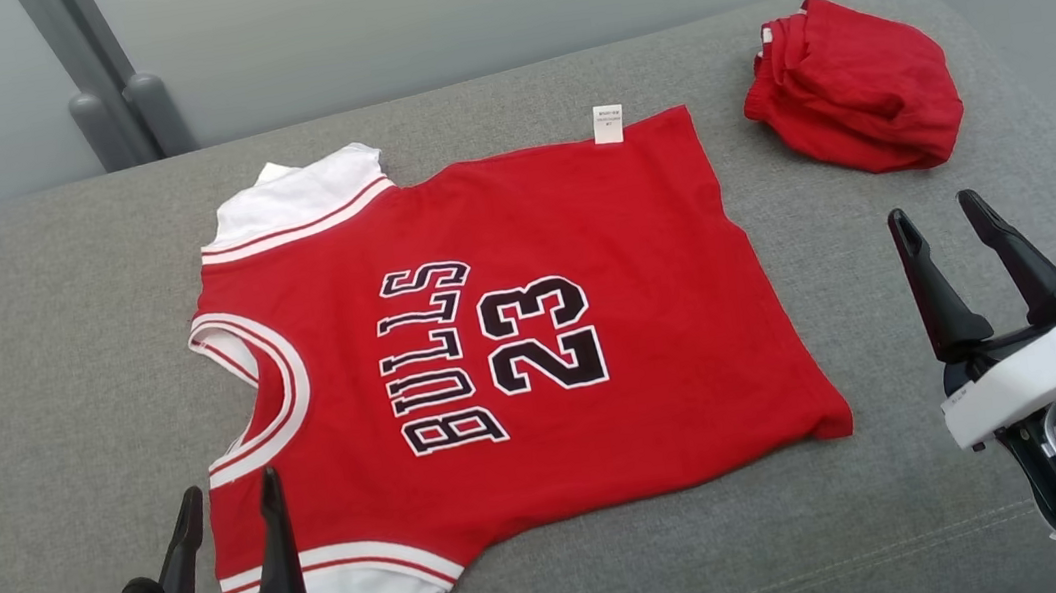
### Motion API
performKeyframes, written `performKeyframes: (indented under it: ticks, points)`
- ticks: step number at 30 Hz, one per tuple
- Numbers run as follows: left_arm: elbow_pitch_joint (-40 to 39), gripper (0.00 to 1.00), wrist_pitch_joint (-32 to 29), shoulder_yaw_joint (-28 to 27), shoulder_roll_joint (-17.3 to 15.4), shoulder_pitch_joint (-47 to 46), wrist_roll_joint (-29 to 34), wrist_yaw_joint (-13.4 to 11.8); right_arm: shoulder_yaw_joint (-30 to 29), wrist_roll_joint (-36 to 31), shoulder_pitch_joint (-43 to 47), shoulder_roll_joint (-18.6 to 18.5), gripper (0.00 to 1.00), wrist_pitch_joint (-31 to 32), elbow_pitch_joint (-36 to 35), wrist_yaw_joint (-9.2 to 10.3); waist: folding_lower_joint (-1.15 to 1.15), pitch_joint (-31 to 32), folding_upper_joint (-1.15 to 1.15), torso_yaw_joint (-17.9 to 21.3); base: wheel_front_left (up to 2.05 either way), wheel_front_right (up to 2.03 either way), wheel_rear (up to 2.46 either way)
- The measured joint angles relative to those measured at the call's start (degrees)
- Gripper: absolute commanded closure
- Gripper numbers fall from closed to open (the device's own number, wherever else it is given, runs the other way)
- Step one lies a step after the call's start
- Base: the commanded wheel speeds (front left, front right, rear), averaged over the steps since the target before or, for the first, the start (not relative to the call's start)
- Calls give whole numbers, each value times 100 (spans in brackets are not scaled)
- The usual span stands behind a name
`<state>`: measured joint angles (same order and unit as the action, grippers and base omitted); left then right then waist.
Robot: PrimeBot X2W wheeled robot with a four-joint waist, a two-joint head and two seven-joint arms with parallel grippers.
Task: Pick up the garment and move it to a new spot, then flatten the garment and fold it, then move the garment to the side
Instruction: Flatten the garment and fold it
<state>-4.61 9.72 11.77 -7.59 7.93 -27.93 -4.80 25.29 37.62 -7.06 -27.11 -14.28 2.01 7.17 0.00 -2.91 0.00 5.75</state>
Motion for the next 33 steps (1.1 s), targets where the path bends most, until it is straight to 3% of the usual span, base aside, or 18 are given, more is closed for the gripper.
performKeyframes:
  ticks: [11, 23, 33]
  points:
    - [254, 0, -19, 129, -1, 29, 4, 0, -268, -188, 294, 142, 0, -7, -47, 1, 0, -58, 0, -93, 0, 0, 0]
    - [579, 0, -263, 142, -78, 401, -16, 9, -508, -248, 414, 188, 0, -7, -44, 1, 0, -291, 0, -458, 0, 0, 0]
    - [688, 0, -672, 310, -158, 683, -399, 314, -582, -375, 395, 182, 0, -8, -82, 1, 0, -538, 0, -798, 0, 0, 0]
